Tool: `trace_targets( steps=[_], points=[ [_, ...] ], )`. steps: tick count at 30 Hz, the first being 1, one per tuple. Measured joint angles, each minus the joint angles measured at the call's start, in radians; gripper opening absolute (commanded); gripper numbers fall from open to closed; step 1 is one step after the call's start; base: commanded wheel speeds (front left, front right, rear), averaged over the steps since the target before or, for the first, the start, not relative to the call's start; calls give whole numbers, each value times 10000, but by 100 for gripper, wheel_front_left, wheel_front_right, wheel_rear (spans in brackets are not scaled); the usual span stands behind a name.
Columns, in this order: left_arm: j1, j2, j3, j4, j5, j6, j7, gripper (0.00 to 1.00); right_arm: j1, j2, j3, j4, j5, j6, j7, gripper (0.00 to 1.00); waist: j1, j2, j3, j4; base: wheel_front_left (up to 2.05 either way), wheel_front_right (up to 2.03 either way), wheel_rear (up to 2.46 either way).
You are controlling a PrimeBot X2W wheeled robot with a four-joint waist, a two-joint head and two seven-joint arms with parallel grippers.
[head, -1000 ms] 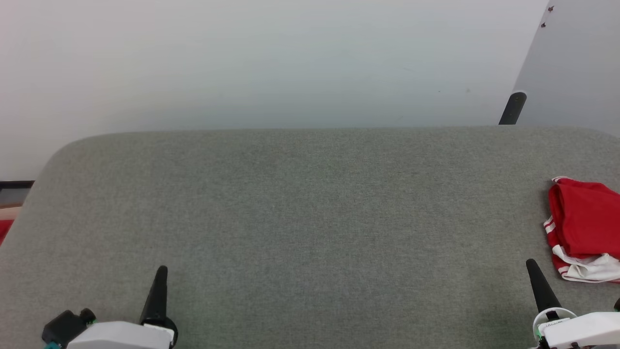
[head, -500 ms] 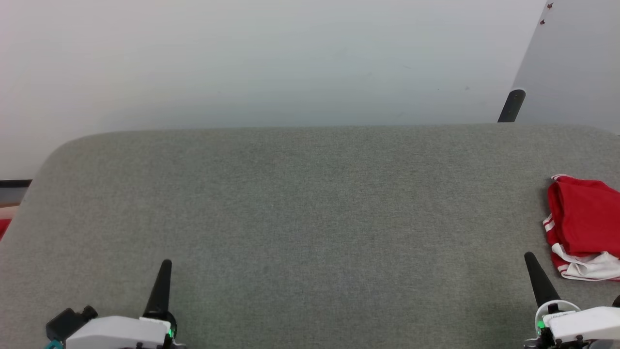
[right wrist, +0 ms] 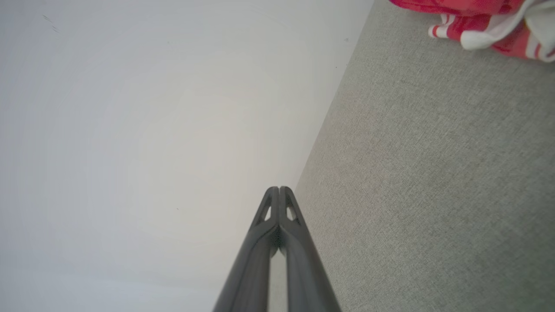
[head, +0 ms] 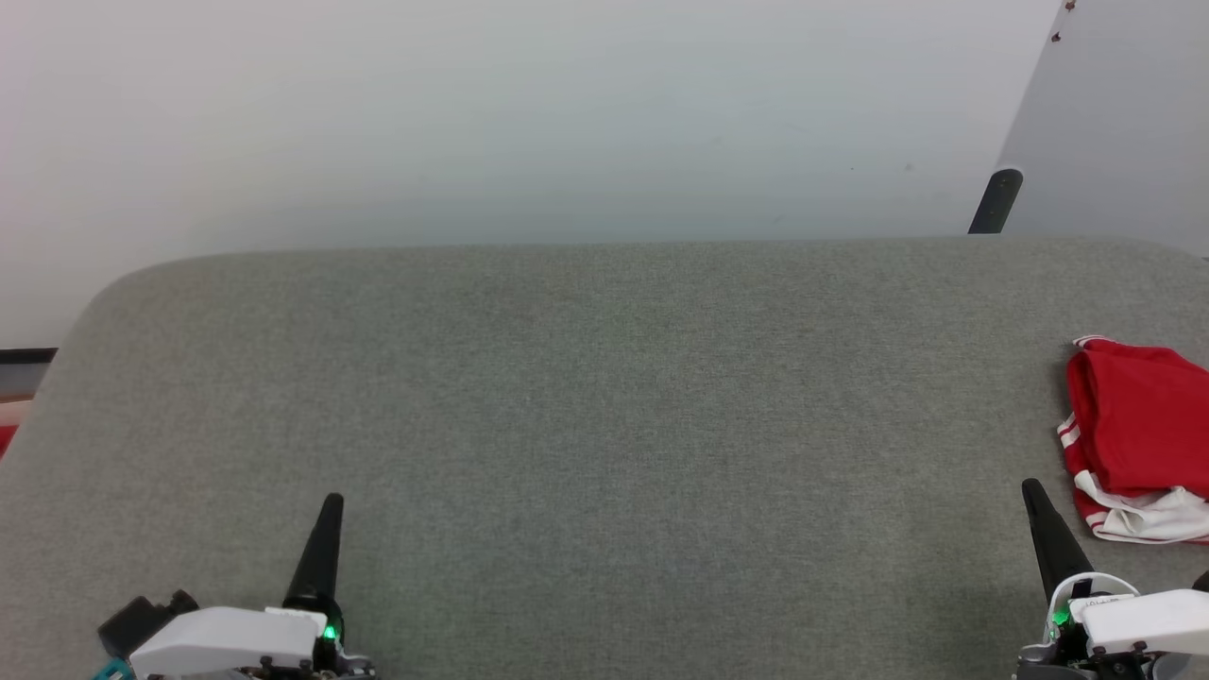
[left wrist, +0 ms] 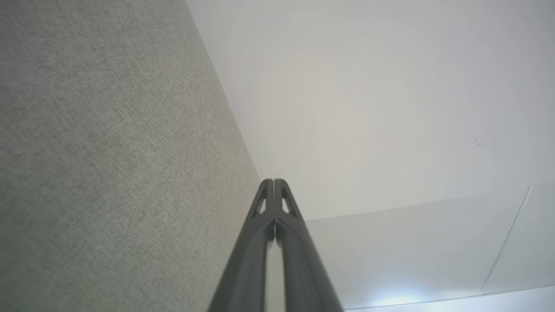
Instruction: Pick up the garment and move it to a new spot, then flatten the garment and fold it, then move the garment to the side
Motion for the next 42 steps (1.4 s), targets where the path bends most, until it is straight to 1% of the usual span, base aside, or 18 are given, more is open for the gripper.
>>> trace_targets(
  steps=[34, 42],
  points=[
    [-333, -282, 128, 0, -2263, -2, 654, 0, -281, 372, -290, 56, 2109, -2, 414, 0, 0, 0, 150, -92, 0, 0, 0],
    [-349, -299, 136, 0, -2322, -2, 658, 0, -368, 393, -305, 63, 2173, -2, 424, 0, 0, 0, 154, -95, 0, 0, 0]
  ],
)
